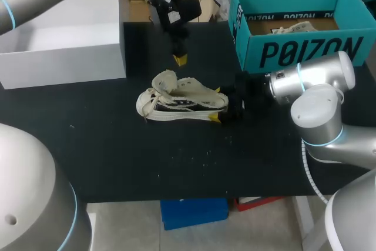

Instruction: Take the shoe out of the shoebox, open the shoe tongue, remove and reinsert the insole, then place the shoe into the shoebox

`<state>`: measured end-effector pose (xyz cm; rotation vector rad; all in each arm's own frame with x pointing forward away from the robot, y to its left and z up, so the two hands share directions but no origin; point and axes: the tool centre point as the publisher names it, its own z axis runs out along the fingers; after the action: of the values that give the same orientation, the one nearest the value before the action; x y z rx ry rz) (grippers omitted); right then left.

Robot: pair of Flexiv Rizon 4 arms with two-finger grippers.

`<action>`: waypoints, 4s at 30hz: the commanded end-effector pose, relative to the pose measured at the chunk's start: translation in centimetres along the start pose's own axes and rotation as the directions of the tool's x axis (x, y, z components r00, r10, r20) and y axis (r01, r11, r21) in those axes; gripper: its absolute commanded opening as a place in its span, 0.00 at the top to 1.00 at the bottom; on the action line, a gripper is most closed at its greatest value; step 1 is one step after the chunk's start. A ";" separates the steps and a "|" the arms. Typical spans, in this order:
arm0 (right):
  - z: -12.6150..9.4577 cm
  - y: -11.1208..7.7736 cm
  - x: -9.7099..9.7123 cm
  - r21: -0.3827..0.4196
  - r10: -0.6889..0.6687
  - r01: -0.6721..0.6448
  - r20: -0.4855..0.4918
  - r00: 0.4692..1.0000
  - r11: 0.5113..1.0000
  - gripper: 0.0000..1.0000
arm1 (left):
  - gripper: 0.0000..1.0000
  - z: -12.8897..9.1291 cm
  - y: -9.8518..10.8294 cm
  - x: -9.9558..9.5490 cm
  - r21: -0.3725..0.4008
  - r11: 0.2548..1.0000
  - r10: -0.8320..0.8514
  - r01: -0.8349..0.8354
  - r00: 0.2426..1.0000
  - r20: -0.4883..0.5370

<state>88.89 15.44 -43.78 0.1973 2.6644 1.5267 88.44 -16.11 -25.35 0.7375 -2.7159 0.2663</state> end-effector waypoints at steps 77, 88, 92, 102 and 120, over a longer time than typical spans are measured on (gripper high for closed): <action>-0.1 -0.1 -0.2 0.001 0.001 -0.001 -0.001 1.000 1.000 1.00 | 1.00 13.0 0.4 -2.4 -0.121 0.715 0.656 -0.688 0.721 -0.224; -0.1 -0.1 -0.2 0.001 0.001 -0.001 -0.001 1.000 1.000 1.00 | 1.00 15.0 1.5 -2.3 -0.117 0.736 0.632 -0.667 0.739 -0.234; -0.1 -0.1 -0.2 0.001 0.001 -0.001 -0.001 1.000 1.000 1.00 | 1.00 15.5 1.5 -2.2 -0.111 0.738 0.632 -0.666 0.739 -0.235; -0.1 -0.1 -0.2 0.001 0.001 -0.001 -0.001 1.000 1.000 1.00 | 1.00 16.4 1.7 -2.3 -0.104 0.764 0.611 -0.636 0.766 -0.200; -0.1 -0.1 -0.2 0.001 0.001 -0.001 -0.001 1.000 1.000 1.00 | 1.00 17.4 1.3 -2.4 -0.112 0.767 0.621 -0.632 0.775 -0.121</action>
<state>88.87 15.40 -43.82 0.1967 2.6644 1.5265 85.86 -18.27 -41.71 -0.2555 -2.7702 0.2215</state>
